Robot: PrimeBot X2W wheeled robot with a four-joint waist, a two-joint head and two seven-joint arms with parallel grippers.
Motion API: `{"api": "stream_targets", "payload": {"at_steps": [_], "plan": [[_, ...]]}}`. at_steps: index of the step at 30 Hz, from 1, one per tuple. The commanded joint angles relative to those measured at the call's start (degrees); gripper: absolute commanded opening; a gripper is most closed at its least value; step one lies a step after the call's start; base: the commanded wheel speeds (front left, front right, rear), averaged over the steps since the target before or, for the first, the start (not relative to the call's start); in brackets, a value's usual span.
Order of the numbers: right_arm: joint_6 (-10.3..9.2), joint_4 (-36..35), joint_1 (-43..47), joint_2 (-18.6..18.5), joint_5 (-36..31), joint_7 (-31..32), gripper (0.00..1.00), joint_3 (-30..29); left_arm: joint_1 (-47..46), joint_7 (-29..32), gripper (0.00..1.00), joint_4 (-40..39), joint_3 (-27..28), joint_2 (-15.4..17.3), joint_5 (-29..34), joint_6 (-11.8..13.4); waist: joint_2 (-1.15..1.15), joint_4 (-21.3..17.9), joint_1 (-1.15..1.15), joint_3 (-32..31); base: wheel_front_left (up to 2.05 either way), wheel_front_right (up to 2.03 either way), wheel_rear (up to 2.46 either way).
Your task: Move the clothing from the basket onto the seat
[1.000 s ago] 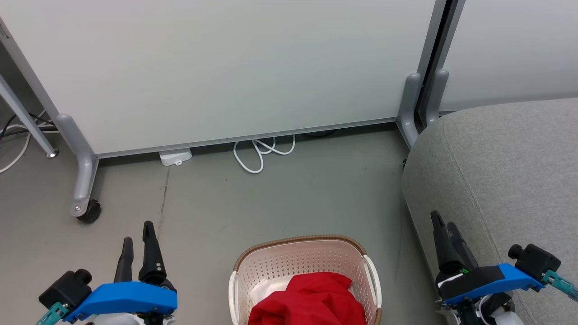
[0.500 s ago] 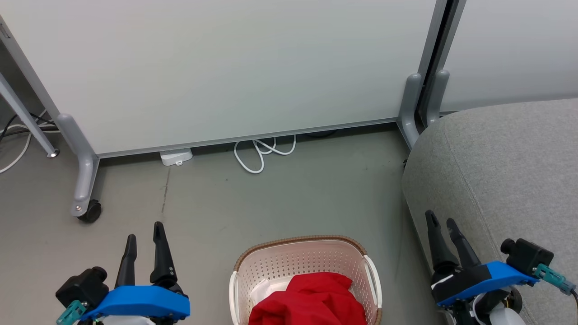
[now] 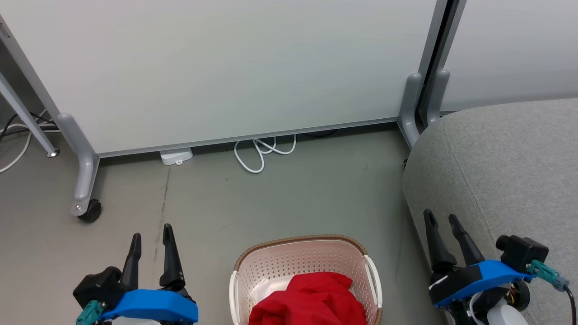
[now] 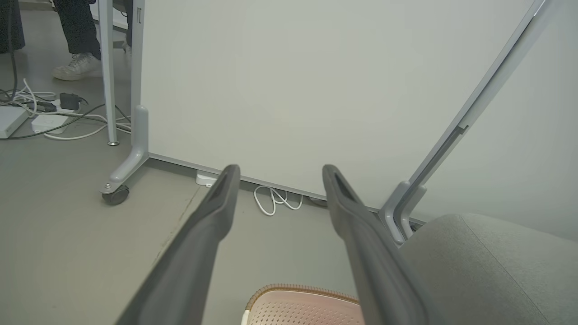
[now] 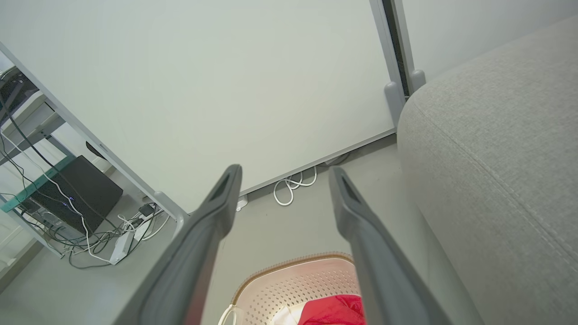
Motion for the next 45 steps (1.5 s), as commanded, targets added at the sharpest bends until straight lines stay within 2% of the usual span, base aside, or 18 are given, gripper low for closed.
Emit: {"api": "stream_targets", "payload": {"at_steps": [1,23,40,45], "plan": [[0.11,-0.16,-1.05,-0.46,-1.55,-0.55,1.00,-0.10,-0.05,-0.45,1.00,-0.06,-0.08,0.29,1.13,-0.41,0.00,0.04,0.00,0.00,0.00,0.00,0.00],[0.13,0.41,-1.66,-0.53,-12.80,-1.96,1.00,-0.32,-0.16,-3.10,1.00,2.42,-2.13,0.29,8.62,0.08,0.00,0.08,0.00,0.02,0.00,0.00,0.00],[0.15,1.02,-1.80,-0.57,-19.41,-2.90,1.00,-0.60,0.05,-4.80,1.00,3.37,-3.89,0.28,11.87,0.53,0.00,0.20,0.00,-0.07,0.00,0.00,0.00],[0.15,1.11,-1.87,-0.57,-19.44,-2.55,1.00,-0.90,-0.15,-4.72,1.00,3.66,-4.12,0.28,11.15,0.64,0.00,0.18,0.00,-0.07,0.00,0.00,0.00]]}}
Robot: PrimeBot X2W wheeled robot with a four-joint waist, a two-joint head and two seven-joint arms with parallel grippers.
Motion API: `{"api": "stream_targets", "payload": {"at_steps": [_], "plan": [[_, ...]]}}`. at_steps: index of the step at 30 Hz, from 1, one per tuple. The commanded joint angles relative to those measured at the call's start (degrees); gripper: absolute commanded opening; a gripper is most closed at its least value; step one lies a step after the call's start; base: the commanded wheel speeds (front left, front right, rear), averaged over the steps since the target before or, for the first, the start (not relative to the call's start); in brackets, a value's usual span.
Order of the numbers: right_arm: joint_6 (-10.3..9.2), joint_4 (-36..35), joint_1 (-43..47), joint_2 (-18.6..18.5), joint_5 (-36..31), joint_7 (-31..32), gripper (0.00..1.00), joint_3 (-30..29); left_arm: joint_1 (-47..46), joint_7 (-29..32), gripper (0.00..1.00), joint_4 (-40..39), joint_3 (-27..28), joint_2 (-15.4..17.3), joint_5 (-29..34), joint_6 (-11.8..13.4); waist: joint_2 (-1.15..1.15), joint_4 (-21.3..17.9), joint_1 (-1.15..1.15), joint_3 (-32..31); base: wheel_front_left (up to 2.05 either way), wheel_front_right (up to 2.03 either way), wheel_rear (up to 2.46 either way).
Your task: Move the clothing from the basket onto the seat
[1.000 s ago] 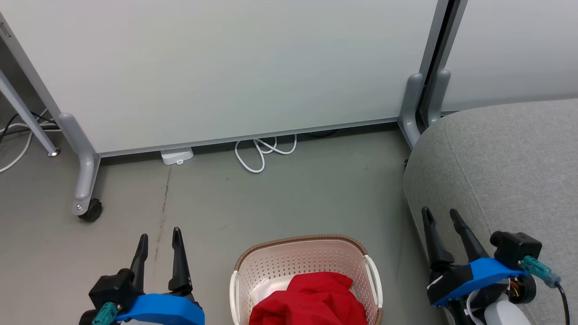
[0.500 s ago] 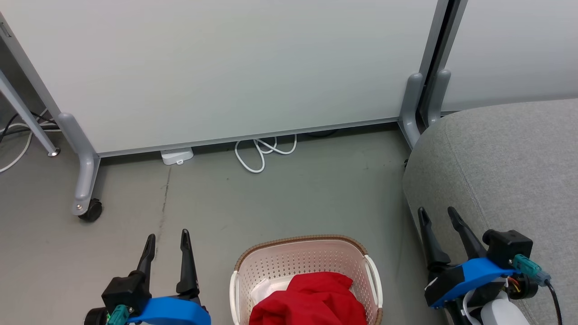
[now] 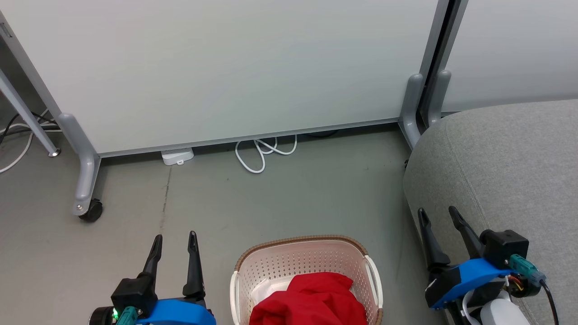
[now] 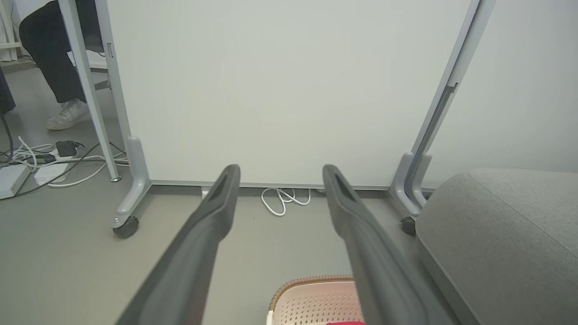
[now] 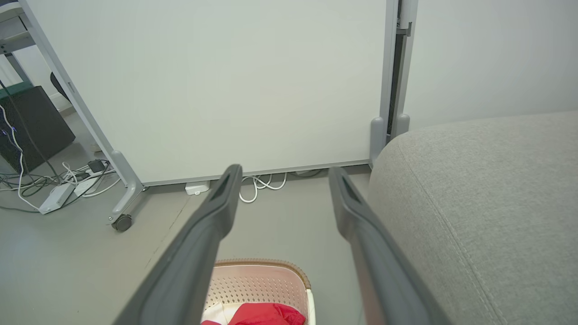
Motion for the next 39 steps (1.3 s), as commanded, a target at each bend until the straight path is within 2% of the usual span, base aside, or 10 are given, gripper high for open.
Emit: {"api": "stream_targets", "payload": {"at_steps": [1,13,18,30,39], "plan": [[0.12,0.15,-0.66,-0.36,-0.22,-0.04,1.00,-0.11,-0.18,-0.28,1.00,0.09,-0.14,0.16,0.07,0.33,0.00,-0.02,0.00,0.00,0.00,0.00,0.00],[0.12,0.12,-0.74,-0.36,0.11,0.25,1.00,-0.06,-0.33,-0.28,1.00,0.12,-0.63,0.15,-0.50,0.59,0.00,-0.08,0.00,0.10,0.00,0.00,0.00],[0.09,-0.92,-1.59,-0.35,0.41,0.30,1.00,0.41,-0.72,-0.23,1.00,0.21,-0.78,0.15,-0.49,0.49,0.00,-0.64,0.00,2.18,0.00,0.00,0.00],[0.08,-5.17,-7.34,-0.32,-0.19,-0.21,1.00,2.40,-6.14,0.11,1.00,5.35,-2.23,0.14,-1.40,-0.92,0.00,-3.74,0.00,14.24,0.00,0.00,0.00],[0.08,-6.64,-12.45,-0.31,0.92,-1.27,1.00,4.09,-13.14,5.23,1.00,15.15,-6.59,0.15,-6.44,-4.25,0.00,-6.51,0.00,23.42,0.00,0.00,0.00]]}}
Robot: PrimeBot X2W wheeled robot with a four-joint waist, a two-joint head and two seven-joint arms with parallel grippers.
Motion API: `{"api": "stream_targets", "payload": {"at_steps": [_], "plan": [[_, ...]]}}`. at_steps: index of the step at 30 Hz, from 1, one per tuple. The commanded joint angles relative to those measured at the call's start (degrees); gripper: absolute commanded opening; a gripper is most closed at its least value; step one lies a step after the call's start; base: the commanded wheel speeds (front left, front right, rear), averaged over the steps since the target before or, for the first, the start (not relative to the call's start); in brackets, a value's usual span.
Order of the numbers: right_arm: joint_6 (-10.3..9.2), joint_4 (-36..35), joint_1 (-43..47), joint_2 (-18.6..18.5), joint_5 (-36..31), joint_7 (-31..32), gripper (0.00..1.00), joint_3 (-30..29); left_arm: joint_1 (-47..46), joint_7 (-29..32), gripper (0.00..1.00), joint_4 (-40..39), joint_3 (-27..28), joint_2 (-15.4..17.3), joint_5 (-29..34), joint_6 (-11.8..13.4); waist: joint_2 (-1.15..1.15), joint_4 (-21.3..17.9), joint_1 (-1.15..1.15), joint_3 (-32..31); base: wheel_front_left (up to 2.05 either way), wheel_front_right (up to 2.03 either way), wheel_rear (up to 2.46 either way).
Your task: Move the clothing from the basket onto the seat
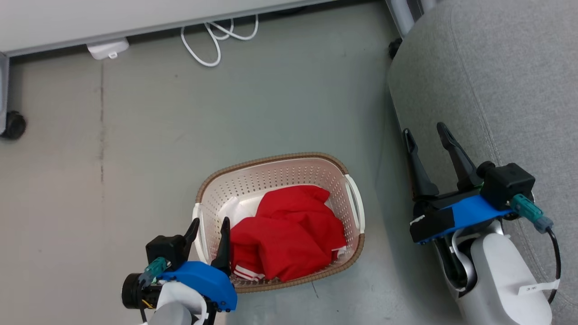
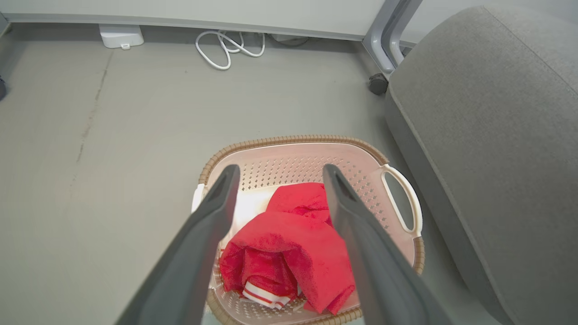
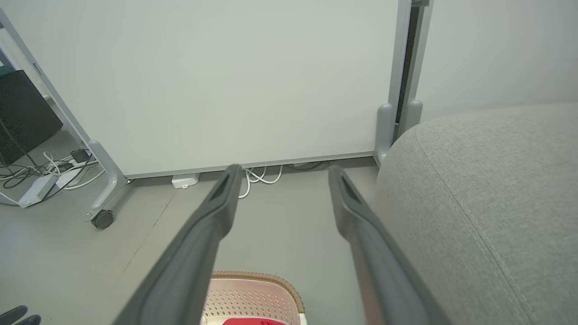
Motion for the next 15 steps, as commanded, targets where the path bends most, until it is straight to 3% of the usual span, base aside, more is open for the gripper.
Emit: {"api": "stream_targets", "payload": {"at_steps": [1,15], "plan": [[0.03,-0.17,-2.02,-0.22,0.72,-0.72,1.00,0.57,-2.70,1.29,1.00,2.38,-1.04,0.13,-1.00,-0.62,0.00,-2.09,-0.01,4.38,0.00,0.00,0.00],[0.03,-0.25,-6.62,-0.20,4.33,-3.19,1.00,4.24,-13.11,9.54,1.00,16.17,-4.34,0.14,-5.98,-1.94,0.00,-6.92,-0.01,14.58,0.00,0.00,0.00]]}}
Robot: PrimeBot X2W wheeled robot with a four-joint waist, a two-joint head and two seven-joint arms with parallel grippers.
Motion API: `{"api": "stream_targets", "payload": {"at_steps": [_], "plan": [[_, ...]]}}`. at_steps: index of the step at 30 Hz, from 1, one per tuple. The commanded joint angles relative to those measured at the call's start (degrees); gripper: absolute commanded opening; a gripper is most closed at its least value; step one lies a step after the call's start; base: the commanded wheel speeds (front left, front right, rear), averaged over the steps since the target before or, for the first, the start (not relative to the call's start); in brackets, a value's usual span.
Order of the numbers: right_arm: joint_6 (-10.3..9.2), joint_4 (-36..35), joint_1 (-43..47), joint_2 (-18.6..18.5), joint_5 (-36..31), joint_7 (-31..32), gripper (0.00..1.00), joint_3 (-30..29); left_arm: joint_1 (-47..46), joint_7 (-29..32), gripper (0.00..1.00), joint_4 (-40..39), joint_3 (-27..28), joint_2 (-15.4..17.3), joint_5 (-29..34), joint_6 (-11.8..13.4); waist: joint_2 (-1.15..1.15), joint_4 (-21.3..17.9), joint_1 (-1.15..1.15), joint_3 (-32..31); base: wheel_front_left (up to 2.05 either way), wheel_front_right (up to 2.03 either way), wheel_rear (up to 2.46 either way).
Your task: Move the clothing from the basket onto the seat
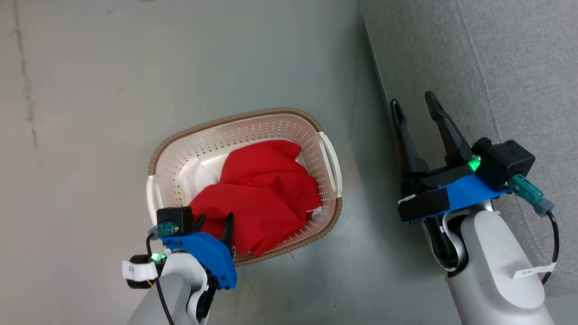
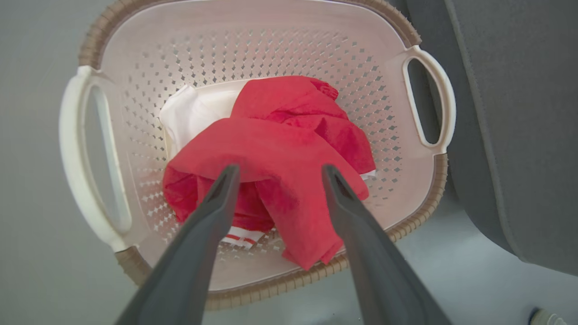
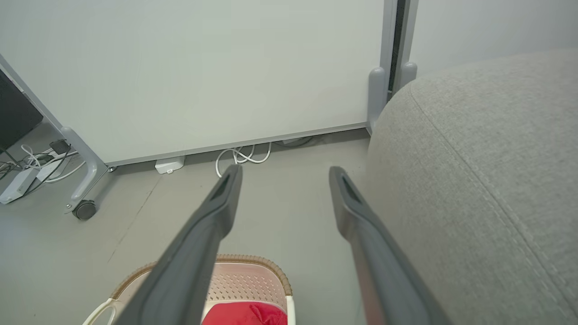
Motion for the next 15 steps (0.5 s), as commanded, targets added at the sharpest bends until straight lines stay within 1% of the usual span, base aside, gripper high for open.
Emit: {"api": "stream_targets", "payload": {"at_steps": [1,3,9,15], "plan": [[0.03,-0.16,-1.46,-0.20,0.85,-0.54,1.00,0.57,-2.32,0.95,1.00,1.44,-0.13,0.17,-0.14,0.10,0.00,-1.86,-0.01,2.95,0.00,0.00,0.00],[0.03,0.01,-2.02,-0.20,1.44,-0.70,1.00,1.04,-3.46,1.97,1.00,2.94,-0.11,0.19,-0.38,0.43,0.00,-2.45,-0.01,4.10,0.00,0.00,0.00],[0.03,0.50,-3.14,-0.20,2.97,-1.00,1.00,1.77,-5.77,3.57,1.00,5.54,0.60,0.18,-1.93,0.37,0.00,-3.87,-0.01,6.33,0.00,0.00,0.00],[0.03,-0.85,-4.09,-0.19,4.14,-0.99,1.00,1.84,-7.79,4.31,1.00,7.88,1.70,0.61,-3.17,1.32,0.00,-5.43,-0.01,8.52,0.00,0.00,0.00]]}}
